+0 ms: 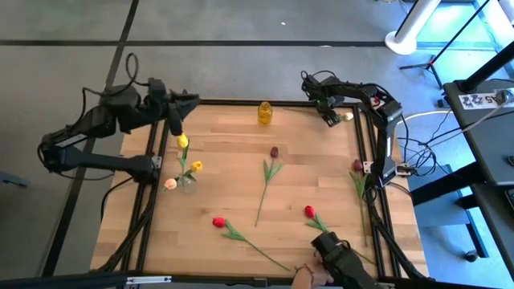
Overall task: Sort flowers into vase by color
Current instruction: Put the white flower into the transparent vase
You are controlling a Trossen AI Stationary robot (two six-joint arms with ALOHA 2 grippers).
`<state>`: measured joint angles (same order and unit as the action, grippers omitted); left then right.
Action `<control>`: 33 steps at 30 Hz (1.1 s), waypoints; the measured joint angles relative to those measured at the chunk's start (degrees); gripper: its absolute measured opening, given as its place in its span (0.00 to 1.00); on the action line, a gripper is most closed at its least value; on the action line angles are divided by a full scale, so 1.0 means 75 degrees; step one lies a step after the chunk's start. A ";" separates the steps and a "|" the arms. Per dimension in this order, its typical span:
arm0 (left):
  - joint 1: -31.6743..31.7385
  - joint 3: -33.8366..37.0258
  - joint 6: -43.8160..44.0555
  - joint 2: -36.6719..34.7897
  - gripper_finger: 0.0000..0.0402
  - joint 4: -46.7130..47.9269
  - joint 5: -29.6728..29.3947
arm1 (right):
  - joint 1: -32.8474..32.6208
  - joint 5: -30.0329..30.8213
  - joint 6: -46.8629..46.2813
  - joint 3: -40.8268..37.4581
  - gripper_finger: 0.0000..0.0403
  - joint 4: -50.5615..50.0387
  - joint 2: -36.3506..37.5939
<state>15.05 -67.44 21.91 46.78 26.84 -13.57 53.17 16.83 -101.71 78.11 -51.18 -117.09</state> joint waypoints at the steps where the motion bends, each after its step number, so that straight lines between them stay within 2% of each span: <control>1: 0.0114 0.0000 -0.0015 0.0035 0.26 0.0003 0.0107 | -0.0006 0.0056 0.0003 0.0000 0.38 0.0003 -0.0005; 5: 0.0284 0.0000 -0.0628 -0.0094 0.26 -0.0102 0.0047 | -0.0075 0.0344 0.0024 -0.0014 0.22 0.0055 -0.0019; 9: 0.0280 0.0000 -0.1169 -0.0405 0.21 -0.0071 -0.0008 | -0.0249 0.0560 0.0042 -0.0028 0.05 0.0032 -0.0010; 11: 0.0280 0.0000 -0.1204 -0.0584 0.18 -0.0052 -0.0011 | -0.0364 0.0700 0.0098 -0.0044 0.03 0.0008 0.0071; 15: 0.0277 0.0000 -0.1201 -0.0883 0.15 0.0112 0.0391 | -0.0637 0.1014 0.0202 -0.0041 0.07 -0.0189 0.0429; 20: 0.0280 0.0000 -0.1149 -0.1076 0.20 0.0556 0.0561 | -0.1256 0.1858 0.0465 -0.0041 0.02 -0.0111 0.1165; 24: 0.0233 0.0086 -0.1146 -0.1095 0.25 0.1046 0.0783 | -0.2052 0.2254 0.2672 -0.0041 0.02 0.1145 0.1979; 29: 0.0067 0.0487 -0.1289 -0.1063 0.30 0.0502 0.1605 | -0.3474 0.2372 0.6133 -0.0028 0.01 0.3769 0.3351; 31: 0.0033 0.0486 -0.1752 -0.0935 0.31 0.0484 0.1563 | -0.4018 0.1599 0.8118 -0.0017 0.01 0.5023 0.3759; 33: 0.0032 0.0475 -0.1829 -0.0720 0.32 0.0370 0.1532 | -0.4562 0.0608 0.9441 -0.0015 0.01 0.6048 0.4012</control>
<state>15.29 -63.88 8.20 41.38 29.61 -2.08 18.95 21.39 -30.90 78.00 -5.82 -87.00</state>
